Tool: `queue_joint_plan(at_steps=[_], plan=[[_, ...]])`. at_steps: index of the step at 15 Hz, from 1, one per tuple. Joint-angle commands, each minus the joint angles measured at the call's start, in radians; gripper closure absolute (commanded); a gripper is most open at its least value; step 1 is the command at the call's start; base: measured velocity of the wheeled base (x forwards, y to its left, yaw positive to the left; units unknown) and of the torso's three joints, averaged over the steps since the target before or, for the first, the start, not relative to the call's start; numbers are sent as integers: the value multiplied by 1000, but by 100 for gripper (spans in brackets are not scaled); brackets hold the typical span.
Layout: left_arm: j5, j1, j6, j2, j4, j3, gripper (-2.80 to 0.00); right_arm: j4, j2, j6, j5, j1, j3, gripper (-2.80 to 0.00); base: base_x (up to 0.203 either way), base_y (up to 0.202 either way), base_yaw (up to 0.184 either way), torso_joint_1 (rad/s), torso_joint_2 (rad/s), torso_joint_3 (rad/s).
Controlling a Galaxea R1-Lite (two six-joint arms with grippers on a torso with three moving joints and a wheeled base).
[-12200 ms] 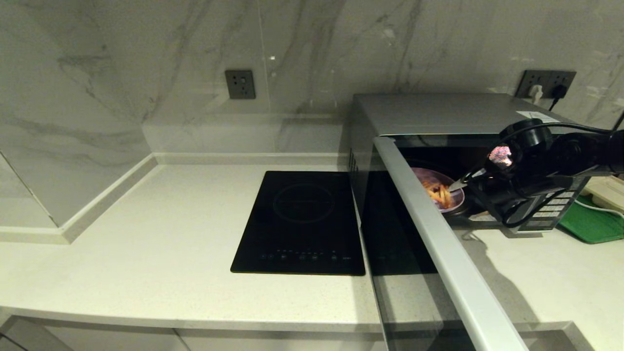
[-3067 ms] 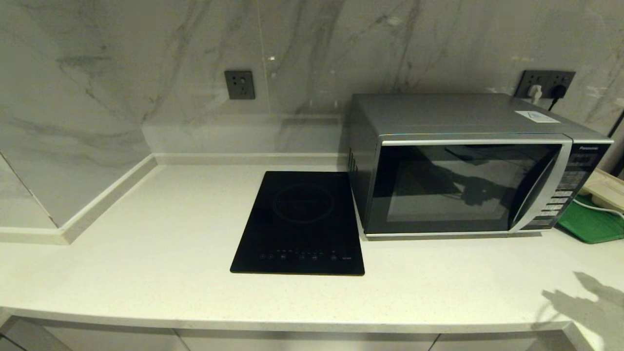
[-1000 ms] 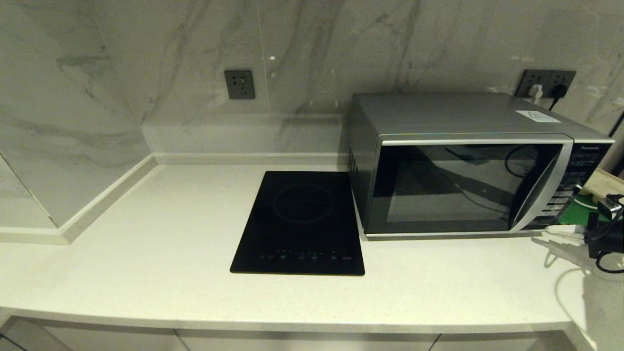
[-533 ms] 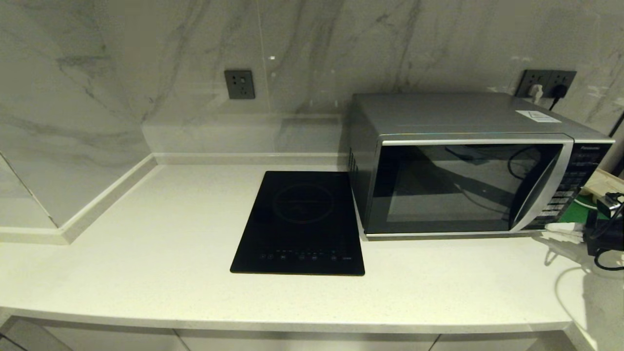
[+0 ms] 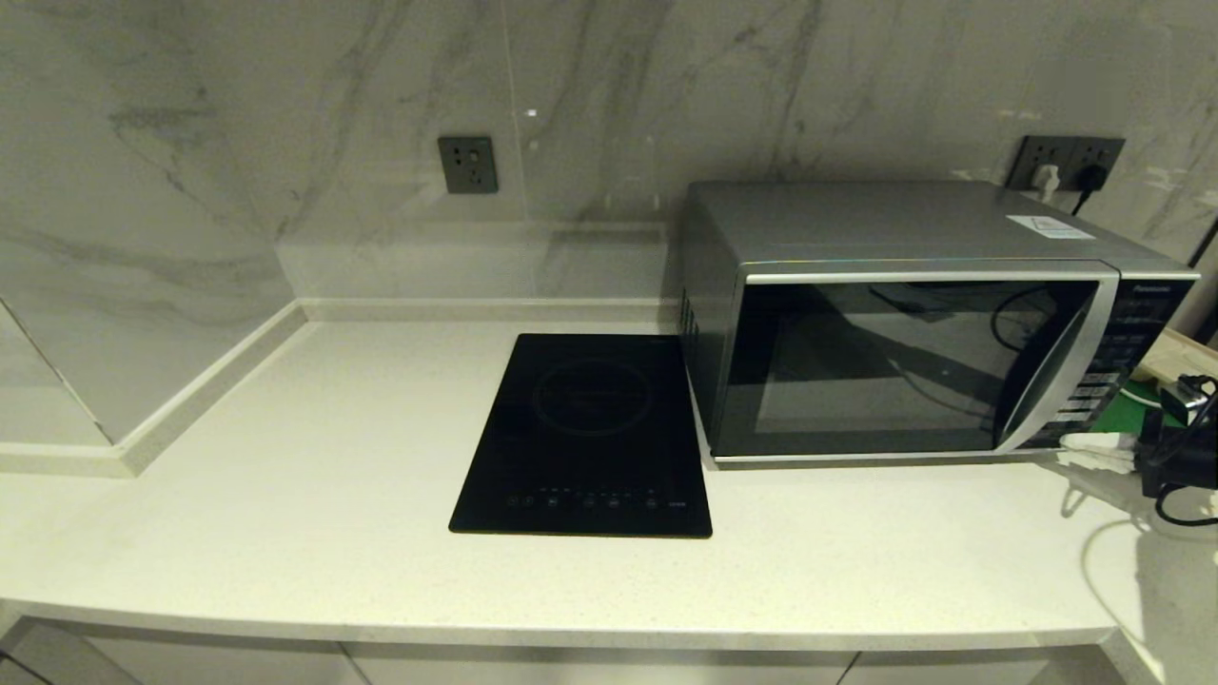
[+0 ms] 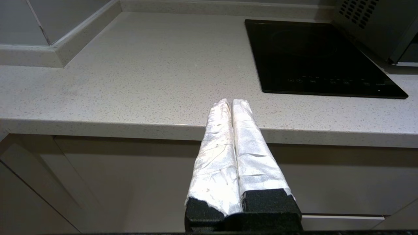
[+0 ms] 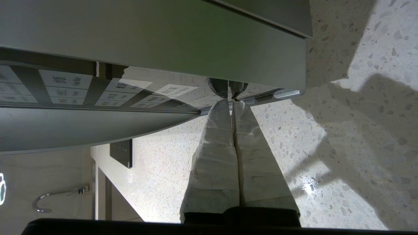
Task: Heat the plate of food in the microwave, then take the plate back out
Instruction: Open the microwave oven
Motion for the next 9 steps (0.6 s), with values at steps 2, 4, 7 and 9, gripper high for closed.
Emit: queue_joint_plan(at_steps=[2,4,7,9], plan=[[1,0,-1,0,0,0,0,1,0,0,6,7,0,0,0,0,0,0,0,0],[1,0,-1,0,0,0,0,-2,5,0,9,7,-2,0,0,0,0,0,0,0],[1,0,-1,0,0,0,0,-11,11,0,13,7,-5,0,0,0,0,0,0,0],[1,0,-1,0,0,0,0,-19,11,0,13,9,-5,0,0,0,0,0,0,0]])
